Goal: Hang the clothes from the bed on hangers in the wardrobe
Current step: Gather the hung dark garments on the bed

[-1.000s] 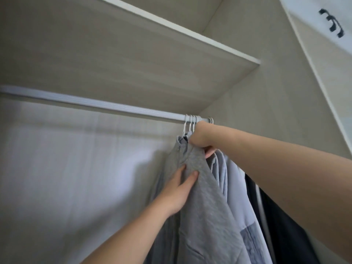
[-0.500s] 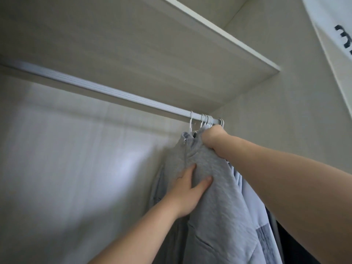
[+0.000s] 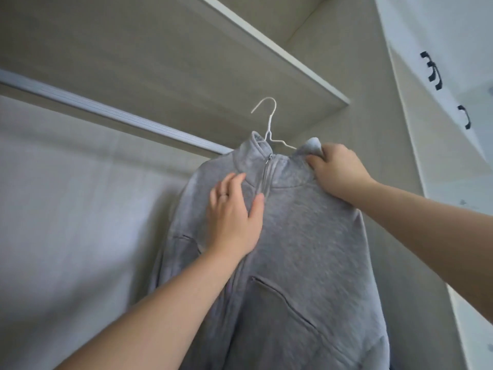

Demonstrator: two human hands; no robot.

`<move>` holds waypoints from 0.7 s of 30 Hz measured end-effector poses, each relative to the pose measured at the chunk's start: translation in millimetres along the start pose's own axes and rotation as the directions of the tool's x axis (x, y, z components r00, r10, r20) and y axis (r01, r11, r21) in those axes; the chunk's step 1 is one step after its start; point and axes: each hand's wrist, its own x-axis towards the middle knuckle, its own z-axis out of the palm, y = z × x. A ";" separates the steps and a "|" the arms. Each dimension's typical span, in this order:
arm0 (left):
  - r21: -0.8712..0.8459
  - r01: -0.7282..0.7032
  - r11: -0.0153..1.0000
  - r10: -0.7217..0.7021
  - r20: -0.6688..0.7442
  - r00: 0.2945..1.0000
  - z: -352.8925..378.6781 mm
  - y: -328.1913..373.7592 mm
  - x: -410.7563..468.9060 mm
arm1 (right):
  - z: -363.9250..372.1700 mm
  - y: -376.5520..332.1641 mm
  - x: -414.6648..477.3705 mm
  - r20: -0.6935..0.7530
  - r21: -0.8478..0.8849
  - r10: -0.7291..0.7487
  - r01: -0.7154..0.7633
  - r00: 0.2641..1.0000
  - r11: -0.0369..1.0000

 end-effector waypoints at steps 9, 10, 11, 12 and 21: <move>-0.065 -0.060 0.996 0.056 -0.052 0.997 67.7 163.4 10.9 | -205.2 124.5 -38.3 -0.183 -0.385 -0.058 -0.017 0.981 0.923; -0.075 -0.071 0.995 0.068 -0.049 0.996 76.4 189.5 5.0 | -232.5 139.6 -43.4 -0.195 -0.433 -0.061 -0.030 0.979 0.901; -0.089 -0.088 0.992 0.085 -0.045 0.995 85.3 216.3 -1.2 | -261.0 152.5 -49.6 -0.203 -0.478 -0.063 -0.043 0.977 0.877; -0.109 -0.107 0.988 0.103 -0.037 0.994 94.4 244.6 -7.9 | -289.8 165.6 -56.3 -0.207 -0.517 -0.061 -0.056 0.976 0.854; -0.543 -0.041 0.839 0.147 0.153 0.977 166.5 512.7 -98.9 | -542.7 248.1 -154.7 -0.233 -0.799 -0.031 -0.173 0.972 0.575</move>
